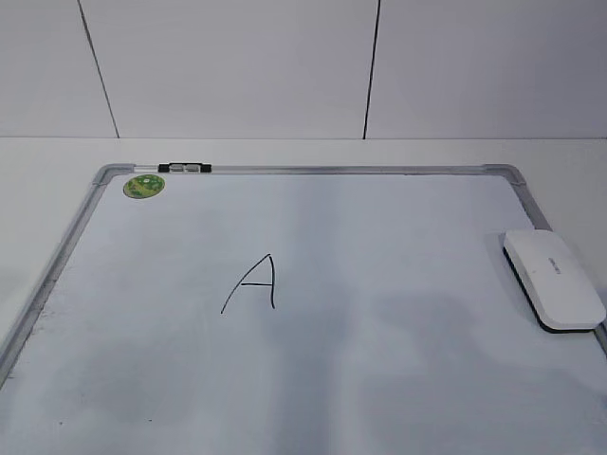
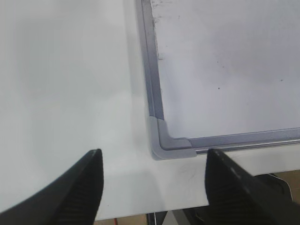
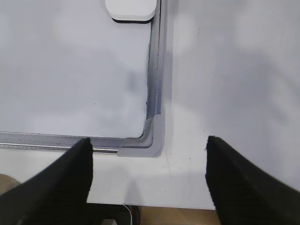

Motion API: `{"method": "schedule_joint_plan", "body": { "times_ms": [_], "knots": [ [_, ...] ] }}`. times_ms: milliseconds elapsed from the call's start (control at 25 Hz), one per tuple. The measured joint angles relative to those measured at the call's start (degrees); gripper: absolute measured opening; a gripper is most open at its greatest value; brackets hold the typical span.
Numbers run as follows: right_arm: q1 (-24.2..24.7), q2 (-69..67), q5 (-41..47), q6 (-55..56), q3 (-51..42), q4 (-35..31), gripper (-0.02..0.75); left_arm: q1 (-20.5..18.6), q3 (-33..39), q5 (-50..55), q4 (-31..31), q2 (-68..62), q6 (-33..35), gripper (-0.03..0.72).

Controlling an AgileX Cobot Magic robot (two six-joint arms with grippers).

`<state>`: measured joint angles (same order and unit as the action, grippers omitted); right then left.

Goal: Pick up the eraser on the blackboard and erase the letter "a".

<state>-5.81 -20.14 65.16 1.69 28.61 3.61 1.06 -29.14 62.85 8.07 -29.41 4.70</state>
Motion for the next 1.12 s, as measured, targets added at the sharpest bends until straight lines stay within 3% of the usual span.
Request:
{"method": "schedule_joint_plan", "body": {
  "times_ms": [720,1120],
  "knots": [
    [0.00,0.00,0.00,0.00,0.00,-0.11,0.593,0.00,0.00,-0.23,0.00,0.56,0.00,0.473],
    [2.35,6.39,0.00,0.00,0.00,-0.11,0.593,0.00,0.00,-0.11,0.00,13.36,0.00,0.466]
  ]
}}
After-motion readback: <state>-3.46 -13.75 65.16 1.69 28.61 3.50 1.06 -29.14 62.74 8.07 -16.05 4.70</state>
